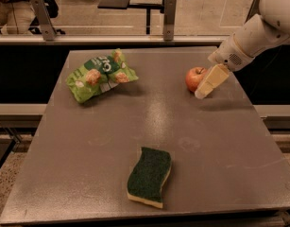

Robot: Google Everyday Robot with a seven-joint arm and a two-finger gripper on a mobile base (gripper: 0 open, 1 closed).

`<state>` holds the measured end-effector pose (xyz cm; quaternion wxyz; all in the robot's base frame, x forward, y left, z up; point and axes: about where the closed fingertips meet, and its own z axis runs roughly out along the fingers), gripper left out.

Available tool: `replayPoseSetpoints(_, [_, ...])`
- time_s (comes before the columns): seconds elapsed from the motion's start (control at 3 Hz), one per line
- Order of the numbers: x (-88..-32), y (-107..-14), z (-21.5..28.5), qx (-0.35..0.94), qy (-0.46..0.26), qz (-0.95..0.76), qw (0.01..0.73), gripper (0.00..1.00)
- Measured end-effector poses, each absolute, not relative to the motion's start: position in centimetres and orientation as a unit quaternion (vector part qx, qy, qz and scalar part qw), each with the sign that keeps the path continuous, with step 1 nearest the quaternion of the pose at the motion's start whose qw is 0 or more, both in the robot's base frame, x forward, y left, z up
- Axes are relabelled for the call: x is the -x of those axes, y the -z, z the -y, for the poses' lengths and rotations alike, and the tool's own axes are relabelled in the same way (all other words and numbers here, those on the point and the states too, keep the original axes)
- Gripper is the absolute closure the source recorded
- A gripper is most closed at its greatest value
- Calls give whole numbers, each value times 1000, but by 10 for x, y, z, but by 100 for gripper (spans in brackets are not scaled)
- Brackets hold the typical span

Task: Move apple near sponge

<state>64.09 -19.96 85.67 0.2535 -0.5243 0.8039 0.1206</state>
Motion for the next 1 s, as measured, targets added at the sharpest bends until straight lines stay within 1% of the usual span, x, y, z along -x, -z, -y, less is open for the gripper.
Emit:
replayPoseSetpoints(0.33, [-639,-850,189,530,-133,-800,248,32])
replayPoseSetpoints(0.67, [-634,-851,185,535,-140,-796,246,57])
replayPoseSetpoints(1.0, [-617,-863,172,552,-149,-782,247,80])
